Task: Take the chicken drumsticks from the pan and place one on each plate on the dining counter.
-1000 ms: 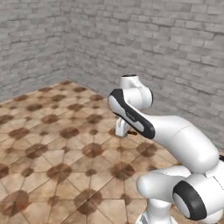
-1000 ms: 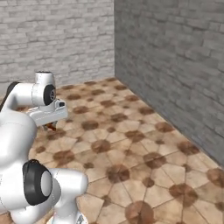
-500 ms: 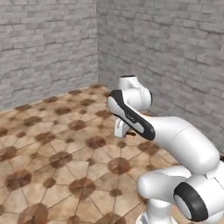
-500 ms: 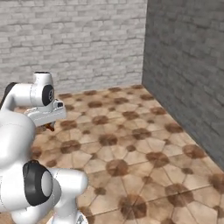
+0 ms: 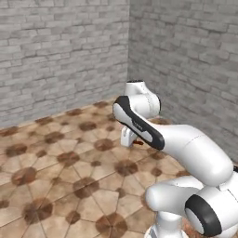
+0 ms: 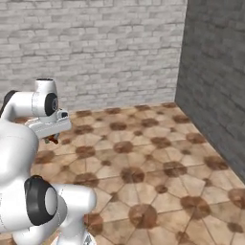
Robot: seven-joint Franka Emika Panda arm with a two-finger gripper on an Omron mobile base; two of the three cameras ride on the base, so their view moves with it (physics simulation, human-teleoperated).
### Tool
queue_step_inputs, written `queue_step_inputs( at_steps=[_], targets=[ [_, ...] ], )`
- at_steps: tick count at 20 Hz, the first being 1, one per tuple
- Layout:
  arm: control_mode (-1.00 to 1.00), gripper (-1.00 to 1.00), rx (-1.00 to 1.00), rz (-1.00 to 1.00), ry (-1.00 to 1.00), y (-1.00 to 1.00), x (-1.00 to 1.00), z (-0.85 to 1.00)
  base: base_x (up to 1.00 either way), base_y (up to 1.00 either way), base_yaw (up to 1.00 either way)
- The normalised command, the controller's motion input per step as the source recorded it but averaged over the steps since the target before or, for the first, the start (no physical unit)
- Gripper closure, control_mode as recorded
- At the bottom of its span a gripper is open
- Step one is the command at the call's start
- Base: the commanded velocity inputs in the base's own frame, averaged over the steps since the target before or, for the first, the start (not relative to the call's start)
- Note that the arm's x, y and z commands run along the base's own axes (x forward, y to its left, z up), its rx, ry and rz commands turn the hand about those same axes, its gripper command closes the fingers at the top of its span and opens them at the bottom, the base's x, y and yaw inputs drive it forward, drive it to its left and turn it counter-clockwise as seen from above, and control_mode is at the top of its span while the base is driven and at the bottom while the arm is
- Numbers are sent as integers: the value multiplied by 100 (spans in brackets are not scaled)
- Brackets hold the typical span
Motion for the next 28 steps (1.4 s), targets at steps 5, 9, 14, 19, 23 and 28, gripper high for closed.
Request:
queue_step_inputs(
  at_steps=[5,9,14,19,23,28],
  targets=[
    [100,100,0,0,0,0,0,0,100,17,19],
    [100,100,0,0,0,0,0,0,100,22,21],
    [100,100,0,0,0,0,0,0,100,19,26],
    [100,100,0,0,0,0,0,0,100,19,26],
    [100,100,0,0,0,0,0,0,100,17,31],
    [100,100,0,0,0,0,0,0,96,5,50]
  ],
)
